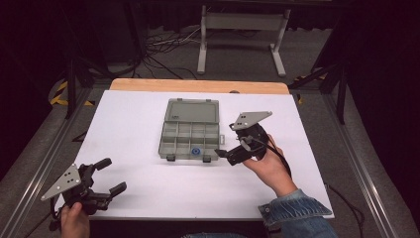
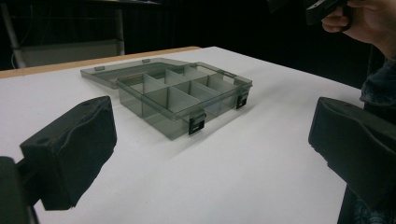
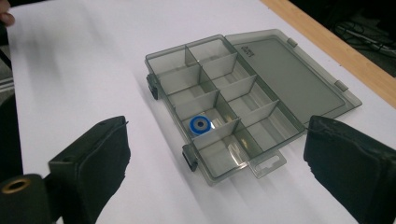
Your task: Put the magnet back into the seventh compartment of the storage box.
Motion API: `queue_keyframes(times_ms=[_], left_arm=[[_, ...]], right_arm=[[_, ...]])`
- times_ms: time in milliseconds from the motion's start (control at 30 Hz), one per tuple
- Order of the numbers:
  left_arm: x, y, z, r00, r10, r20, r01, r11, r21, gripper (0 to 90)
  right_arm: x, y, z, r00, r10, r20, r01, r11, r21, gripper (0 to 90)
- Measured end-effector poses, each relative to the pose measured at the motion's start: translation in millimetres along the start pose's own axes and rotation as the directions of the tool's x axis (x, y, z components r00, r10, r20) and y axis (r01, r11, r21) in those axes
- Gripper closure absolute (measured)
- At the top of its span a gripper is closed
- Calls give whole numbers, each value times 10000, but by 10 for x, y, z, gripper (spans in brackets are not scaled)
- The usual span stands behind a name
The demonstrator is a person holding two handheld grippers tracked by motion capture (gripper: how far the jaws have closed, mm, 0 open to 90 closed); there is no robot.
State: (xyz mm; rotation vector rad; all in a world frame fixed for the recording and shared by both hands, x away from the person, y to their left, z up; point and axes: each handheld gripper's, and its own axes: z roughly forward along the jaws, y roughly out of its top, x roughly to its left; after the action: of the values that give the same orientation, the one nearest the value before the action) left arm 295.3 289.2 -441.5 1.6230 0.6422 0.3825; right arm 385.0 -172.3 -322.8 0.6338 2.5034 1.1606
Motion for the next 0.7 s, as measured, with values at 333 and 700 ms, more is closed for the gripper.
queue_keyframes(times_ms=[333, 700], left_arm=[[-1, 0, 3, 10000, 21, -21, -21, 10000, 25, 18], [-4, -1, 13, 10000, 49, -19, -49, 10000, 32, 18]], right_arm=[[-42, -296, -253, 9995, 208, 246, -192, 9978, -629, 49], [-108, -563, -400, 9984, 432, 377, -377, 9898, -1373, 2]])
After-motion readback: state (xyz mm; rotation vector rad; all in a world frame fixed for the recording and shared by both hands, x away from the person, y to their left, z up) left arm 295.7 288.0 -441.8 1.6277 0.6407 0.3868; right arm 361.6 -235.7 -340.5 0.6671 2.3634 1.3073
